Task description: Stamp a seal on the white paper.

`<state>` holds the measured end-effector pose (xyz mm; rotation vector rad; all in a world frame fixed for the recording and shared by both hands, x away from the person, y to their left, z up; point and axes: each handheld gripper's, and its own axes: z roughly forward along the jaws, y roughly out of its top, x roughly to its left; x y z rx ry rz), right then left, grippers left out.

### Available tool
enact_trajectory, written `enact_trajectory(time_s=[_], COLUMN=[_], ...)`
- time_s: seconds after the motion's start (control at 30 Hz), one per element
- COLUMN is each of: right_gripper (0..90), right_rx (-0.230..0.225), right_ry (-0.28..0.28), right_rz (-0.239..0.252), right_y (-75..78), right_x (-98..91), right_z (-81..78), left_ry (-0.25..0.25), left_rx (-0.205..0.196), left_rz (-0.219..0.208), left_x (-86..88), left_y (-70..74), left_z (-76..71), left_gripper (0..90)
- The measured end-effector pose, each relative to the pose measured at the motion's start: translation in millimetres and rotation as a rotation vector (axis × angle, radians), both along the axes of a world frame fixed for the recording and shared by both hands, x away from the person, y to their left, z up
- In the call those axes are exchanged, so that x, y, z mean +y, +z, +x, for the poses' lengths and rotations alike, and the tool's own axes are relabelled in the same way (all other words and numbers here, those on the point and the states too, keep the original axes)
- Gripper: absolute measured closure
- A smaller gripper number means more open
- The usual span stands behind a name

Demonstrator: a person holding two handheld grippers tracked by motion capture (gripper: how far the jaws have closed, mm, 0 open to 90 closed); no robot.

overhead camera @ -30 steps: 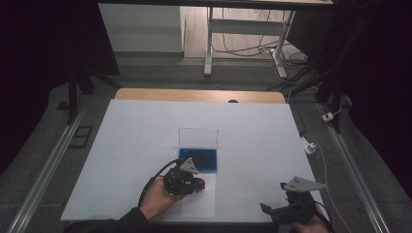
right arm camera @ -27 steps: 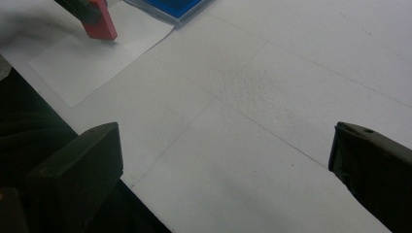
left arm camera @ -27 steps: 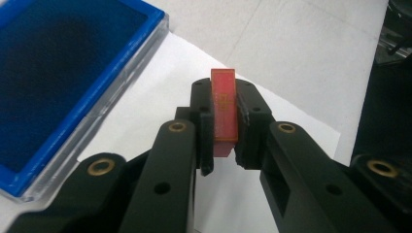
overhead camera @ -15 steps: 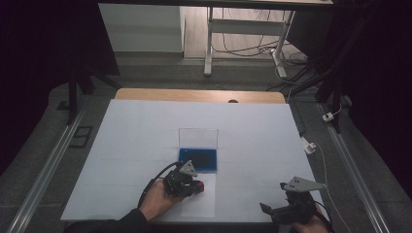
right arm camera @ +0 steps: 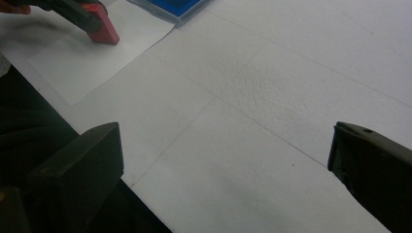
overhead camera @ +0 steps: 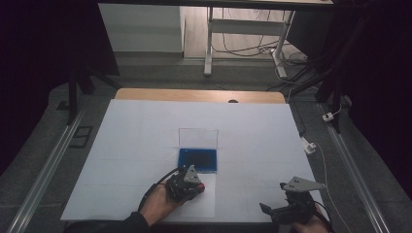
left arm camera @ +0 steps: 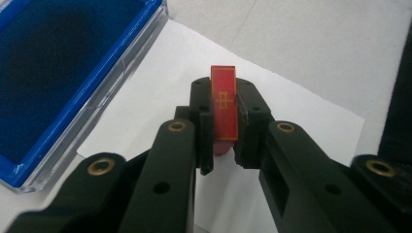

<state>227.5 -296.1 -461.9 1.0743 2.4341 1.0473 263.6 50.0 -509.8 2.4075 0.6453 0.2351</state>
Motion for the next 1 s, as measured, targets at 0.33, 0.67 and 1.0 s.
enact_trajectory(time_s=[0.33, 0.67, 1.0], right_gripper=[0.0, 0.0, 0.0], right_rx=[0.0, 0.0, 0.0], right_ry=[0.002, 0.003, 0.005], right_rz=[0.0, -0.002, -0.008], right_y=[-0.2, -0.2, -0.2], right_x=[0.4, 0.6, 1.3], right_z=[0.1, 0.0, -0.2], left_ry=[-0.002, 0.009, 0.003], left_rx=[0.098, 0.152, 0.066], left_rz=[-0.076, -0.128, -0.036], left_x=[9.5, 15.2, 4.9], left_y=[-2.4, -5.4, -1.0], left_z=[13.1, 19.2, 8.2], left_gripper=[80.5, 80.6, 80.6])
